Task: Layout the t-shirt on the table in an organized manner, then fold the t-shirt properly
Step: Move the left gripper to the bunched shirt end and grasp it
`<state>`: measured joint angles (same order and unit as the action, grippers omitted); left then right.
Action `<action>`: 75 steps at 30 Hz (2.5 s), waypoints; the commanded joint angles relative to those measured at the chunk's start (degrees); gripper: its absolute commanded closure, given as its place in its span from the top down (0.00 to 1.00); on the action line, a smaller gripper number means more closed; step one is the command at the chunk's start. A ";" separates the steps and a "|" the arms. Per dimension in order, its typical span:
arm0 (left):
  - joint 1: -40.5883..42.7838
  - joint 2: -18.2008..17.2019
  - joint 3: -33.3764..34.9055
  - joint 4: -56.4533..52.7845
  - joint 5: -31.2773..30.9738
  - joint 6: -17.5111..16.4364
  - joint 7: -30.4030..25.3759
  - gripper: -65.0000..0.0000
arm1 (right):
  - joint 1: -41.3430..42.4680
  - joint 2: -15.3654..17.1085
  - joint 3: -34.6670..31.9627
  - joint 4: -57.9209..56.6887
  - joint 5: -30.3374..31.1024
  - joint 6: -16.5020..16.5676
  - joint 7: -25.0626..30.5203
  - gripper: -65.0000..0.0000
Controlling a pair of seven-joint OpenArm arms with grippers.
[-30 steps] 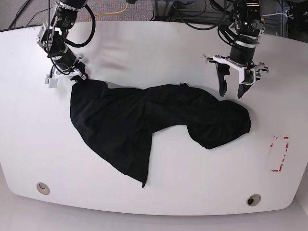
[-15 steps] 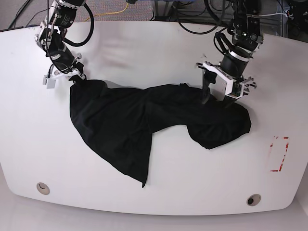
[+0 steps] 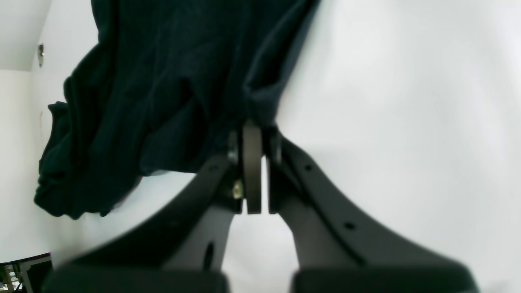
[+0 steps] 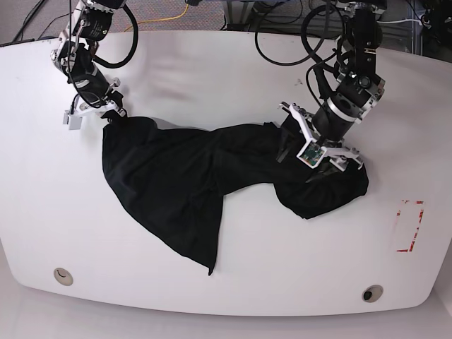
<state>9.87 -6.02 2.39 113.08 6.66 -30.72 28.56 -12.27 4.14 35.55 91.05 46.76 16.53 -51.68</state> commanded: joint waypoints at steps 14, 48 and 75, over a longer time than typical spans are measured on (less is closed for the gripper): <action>-4.64 -7.12 -0.42 0.90 11.76 -9.28 5.33 0.59 | 0.45 0.39 0.19 1.04 1.02 0.39 0.65 0.00; -7.10 -14.42 4.42 -13.78 13.61 -9.28 6.13 0.59 | 0.54 0.30 -1.84 0.95 0.93 0.30 0.65 0.00; -12.20 -9.93 4.42 -21.16 22.05 -9.28 -1.00 0.59 | 0.54 0.30 -1.84 0.95 0.93 0.30 0.65 0.00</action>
<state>-1.26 -15.46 7.25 90.91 27.40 -40.56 28.32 -12.25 3.79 33.52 91.02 46.74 16.38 -51.66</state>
